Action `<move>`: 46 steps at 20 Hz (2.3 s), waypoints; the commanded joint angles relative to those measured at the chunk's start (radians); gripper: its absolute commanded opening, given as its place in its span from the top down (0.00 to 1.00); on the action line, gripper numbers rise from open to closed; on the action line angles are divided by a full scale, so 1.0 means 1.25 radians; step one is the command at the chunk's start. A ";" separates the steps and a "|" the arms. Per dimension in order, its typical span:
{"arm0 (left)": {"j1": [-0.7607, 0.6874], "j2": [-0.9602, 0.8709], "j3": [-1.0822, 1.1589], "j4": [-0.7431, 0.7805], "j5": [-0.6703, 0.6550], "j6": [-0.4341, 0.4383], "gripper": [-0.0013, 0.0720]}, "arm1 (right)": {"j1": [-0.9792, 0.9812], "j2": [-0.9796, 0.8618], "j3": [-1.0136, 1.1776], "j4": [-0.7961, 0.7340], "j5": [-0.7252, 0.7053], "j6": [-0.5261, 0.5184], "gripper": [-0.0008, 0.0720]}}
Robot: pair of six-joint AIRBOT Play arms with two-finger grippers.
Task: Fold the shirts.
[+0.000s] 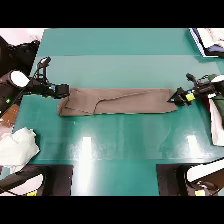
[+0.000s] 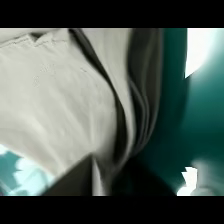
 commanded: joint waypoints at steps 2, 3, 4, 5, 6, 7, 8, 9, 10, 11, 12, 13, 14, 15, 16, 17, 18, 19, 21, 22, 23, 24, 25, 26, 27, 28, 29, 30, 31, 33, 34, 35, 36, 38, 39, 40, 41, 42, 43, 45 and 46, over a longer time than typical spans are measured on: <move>-0.025 0.000 -0.001 -0.044 -0.002 0.001 0.94 | 0.038 0.015 0.000 0.005 -0.015 -0.045 0.96; -0.046 -0.001 -0.001 -0.067 0.020 0.001 0.94 | 0.043 0.034 0.000 0.022 -0.013 -0.047 0.97; -0.078 -0.001 -0.001 -0.096 0.056 0.001 0.94 | 0.049 0.054 0.000 0.054 -0.014 -0.049 0.97; -0.113 -0.005 0.002 -0.111 0.096 0.001 0.94 | 0.055 0.080 0.000 0.100 -0.016 -0.055 0.97; -0.151 -0.020 0.014 -0.112 0.121 0.001 0.94 | 0.064 0.103 0.005 0.143 -0.016 -0.055 0.97; -0.187 -0.049 0.039 -0.111 0.124 0.001 0.94 | 0.078 0.123 0.028 0.174 -0.009 -0.055 0.97; -0.218 -0.089 0.072 -0.111 0.117 0.001 0.95 | 0.097 0.138 0.061 0.193 0.005 -0.054 0.97; -0.248 -0.140 0.114 -0.109 0.107 0.002 0.95 | 0.119 0.153 0.101 0.208 0.017 -0.045 0.97; -0.272 -0.189 0.155 -0.109 0.103 0.002 0.94 | 0.145 0.166 0.140 0.214 0.027 -0.027 0.97; -0.294 -0.244 0.202 -0.109 0.102 0.001 0.95 | 0.176 0.179 0.181 0.213 0.033 -0.007 0.97; -0.310 -0.298 0.250 -0.110 0.101 0.001 0.94 | 0.203 0.190 0.216 0.213 0.033 0.003 0.97; -0.321 -0.345 0.292 -0.110 0.094 -0.002 0.94 | 0.231 0.201 0.252 0.213 0.034 0.014 0.97; -0.328 -0.387 0.331 -0.111 0.081 -0.010 0.95 | 0.257 0.207 0.287 0.213 0.031 0.027 0.97; -0.332 -0.426 0.365 -0.112 0.066 -0.019 0.94 | 0.280 0.209 0.320 0.213 0.031 0.038 0.97; -0.332 -0.458 0.390 -0.112 0.051 -0.021 0.94 | 0.301 0.208 0.350 0.210 0.032 0.045 0.97; -0.332 -0.479 0.405 -0.111 0.041 -0.021 0.94 | 0.322 0.208 0.377 0.206 0.032 0.052 0.97; -0.330 -0.493 0.410 -0.110 0.036 -0.022 0.94 | 0.340 0.208 0.399 0.206 0.031 0.058 0.97; -0.330 -0.500 0.410 -0.107 0.036 -0.023 0.94 | 0.355 0.208 0.414 0.205 0.030 0.064 0.97; -0.330 -0.502 0.410 -0.086 0.043 -0.023 0.94 | 0.379 0.208 0.436 0.205 0.029 0.069 0.97; -0.329 -0.502 0.410 -0.078 0.044 -0.022 0.94 | 0.390 0.208 0.443 0.205 0.025 0.073 0.97; -0.329 -0.502 0.410 -0.063 0.046 -0.023 0.94 | 0.399 0.208 0.444 0.206 0.022 0.076 0.97; -0.329 -0.502 0.411 -0.058 0.045 -0.023 0.94 | 0.408 0.208 0.443 0.205 0.020 0.078 0.97; -0.325 -0.500 0.411 -0.060 0.039 -0.023 0.94 | 0.417 0.206 0.443 0.206 0.018 0.078 0.97; -0.317 -0.496 0.412 -0.061 0.028 -0.023 0.94 | 0.425 0.204 0.443 0.206 0.011 0.078 0.97; -0.307 -0.487 0.416 -0.061 0.015 -0.023 0.94 | 0.435 0.202 0.443 0.206 0.000 0.078 0.97; -0.291 -0.474 0.425 -0.057 -0.003 -0.022 0.94 | 0.447 0.200 0.443 0.206 -0.013 0.078 0.97; -0.272 -0.454 0.432 -0.055 -0.015 -0.020 0.94 | 0.459 0.197 0.443 0.206 -0.024 0.078 0.97; -0.248 -0.426 0.439 -0.051 -0.024 -0.020 0.94 | 0.471 0.193 0.444 0.206 -0.034 0.077 0.97; -0.223 -0.392 0.441 -0.045 -0.024 -0.018 0.94 | 0.483 0.188 0.444 0.206 -0.045 0.077 0.97; -0.161 -0.313 0.442 -0.037 -0.035 -0.010 0.94 | 0.516 0.175 0.443 0.207 -0.073 0.077 0.97; -0.128 -0.269 0.442 -0.033 -0.045 0.007 0.94 | 0.535 0.165 0.443 0.207 -0.092 0.075 0.97; -0.094 -0.226 0.442 -0.020 -0.059 0.014 0.94 | 0.554 0.155 0.444 0.208 -0.112 0.074 0.97; -0.065 -0.187 0.442 0.005 -0.076 0.021 0.94 | 0.576 0.143 0.444 0.208 -0.132 0.074 0.97; -0.012 -0.109 0.442 0.072 -0.119 0.024 0.94 | 0.621 0.117 0.444 0.215 -0.177 0.057 0.97; 0.013 -0.075 0.442 0.103 -0.140 0.024 0.94 | 0.644 0.104 0.443 0.213 -0.204 0.045 0.97; 0.038 -0.043 0.442 0.130 -0.163 0.024 0.94 | 0.670 0.089 0.444 0.214 -0.236 0.025 0.97; 0.061 -0.014 0.442 0.151 -0.185 0.024 0.94 | 0.695 0.074 0.443 0.213 -0.267 0.016 0.97; 0.081 0.008 0.442 0.164 -0.203 0.024 0.94 | 0.720 0.055 0.443 0.213 -0.292 0.009 0.97; 0.100 0.027 0.442 0.171 -0.222 0.029 0.94 | 0.742 0.037 0.443 0.213 -0.311 -0.003 0.97; 0.127 0.046 0.442 0.172 -0.263 0.029 0.94 | 0.787 -0.009 0.443 0.213 -0.353 -0.033 0.96; 0.135 0.049 0.442 0.173 -0.284 0.029 0.94 | 0.807 -0.032 0.443 0.213 -0.373 -0.045 0.96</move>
